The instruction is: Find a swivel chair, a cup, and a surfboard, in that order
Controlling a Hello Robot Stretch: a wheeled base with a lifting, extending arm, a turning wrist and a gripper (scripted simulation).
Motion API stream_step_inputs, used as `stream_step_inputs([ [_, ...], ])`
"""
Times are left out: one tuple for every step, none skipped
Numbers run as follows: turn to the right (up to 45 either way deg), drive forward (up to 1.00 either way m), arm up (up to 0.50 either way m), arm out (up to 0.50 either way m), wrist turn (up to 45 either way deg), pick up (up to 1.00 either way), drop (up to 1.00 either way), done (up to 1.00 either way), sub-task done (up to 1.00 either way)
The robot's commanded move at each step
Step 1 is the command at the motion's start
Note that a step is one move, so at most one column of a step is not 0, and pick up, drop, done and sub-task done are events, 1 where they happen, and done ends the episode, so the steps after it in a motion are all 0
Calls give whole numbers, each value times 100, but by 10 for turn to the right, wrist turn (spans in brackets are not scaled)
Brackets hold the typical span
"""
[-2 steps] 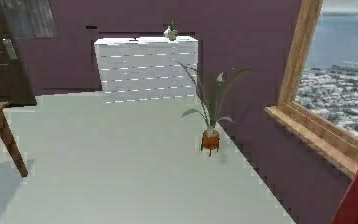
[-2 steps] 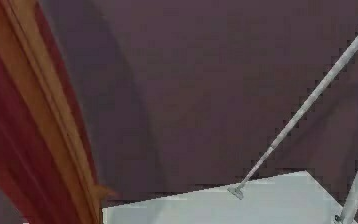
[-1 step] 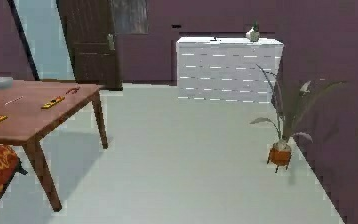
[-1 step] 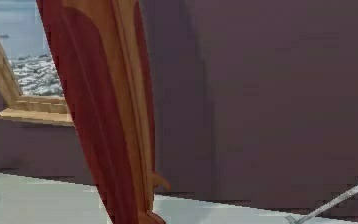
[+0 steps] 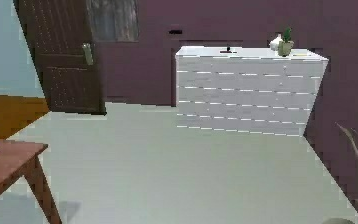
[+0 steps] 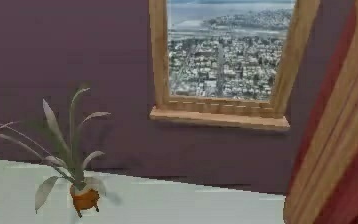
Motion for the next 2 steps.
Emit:
stream_step_inputs([
  [0, 100, 0, 0, 0, 0, 0, 0, 0],
  [-300, 0, 0, 0, 0, 0, 0, 0, 0],
])
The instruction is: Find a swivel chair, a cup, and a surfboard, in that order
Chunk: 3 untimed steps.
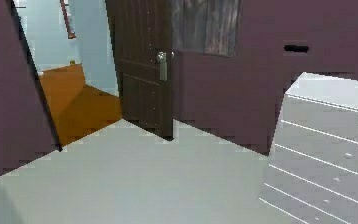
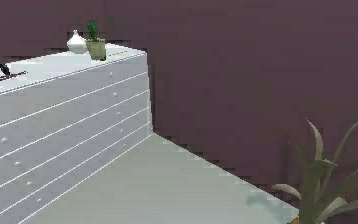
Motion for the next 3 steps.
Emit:
stream_step_inputs([
  [0, 10, 0, 0, 0, 0, 0, 0, 0],
  [-270, 0, 0, 0, 0, 0, 0, 0, 0],
  [0, 100, 0, 0, 0, 0, 0, 0, 0],
])
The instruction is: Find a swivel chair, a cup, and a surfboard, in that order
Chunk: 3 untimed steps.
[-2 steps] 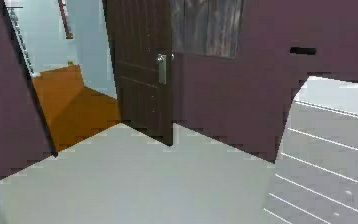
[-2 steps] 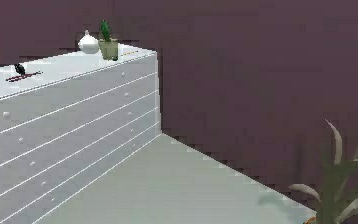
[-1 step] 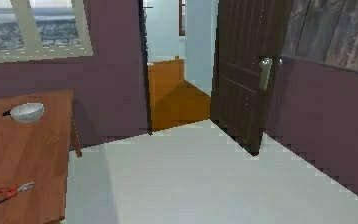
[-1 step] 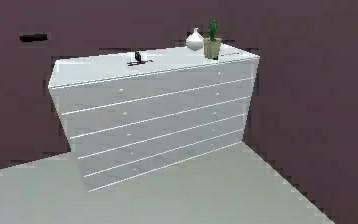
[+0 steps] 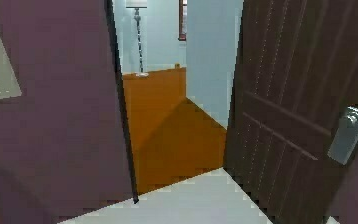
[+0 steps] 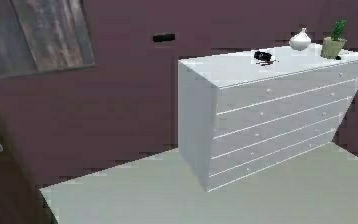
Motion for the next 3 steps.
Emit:
stream_step_inputs([
  [0, 95, 0, 0, 0, 0, 0, 0, 0],
  [0, 65, 0, 0, 0, 0, 0, 0, 0],
  [-120, 0, 0, 0, 0, 0, 0, 0, 0],
])
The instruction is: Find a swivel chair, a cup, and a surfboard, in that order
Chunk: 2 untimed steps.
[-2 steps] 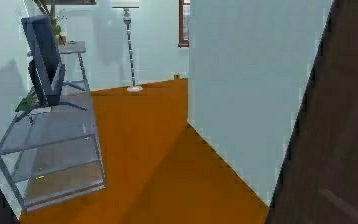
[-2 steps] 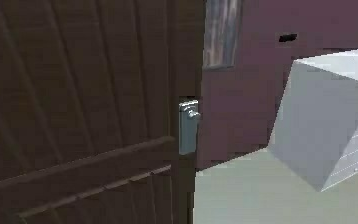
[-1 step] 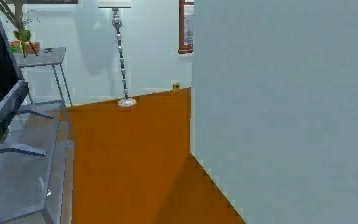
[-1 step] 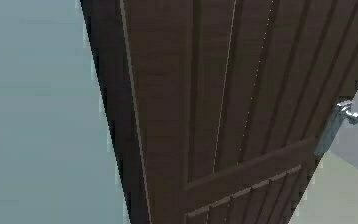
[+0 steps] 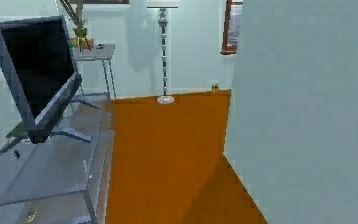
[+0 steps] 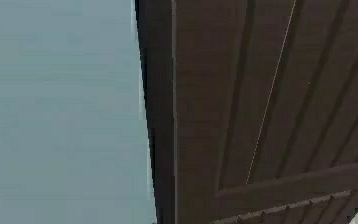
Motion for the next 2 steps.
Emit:
stream_step_inputs([
  [0, 70, 0, 0, 0, 0, 0, 0, 0],
  [0, 100, 0, 0, 0, 0, 0, 0, 0],
])
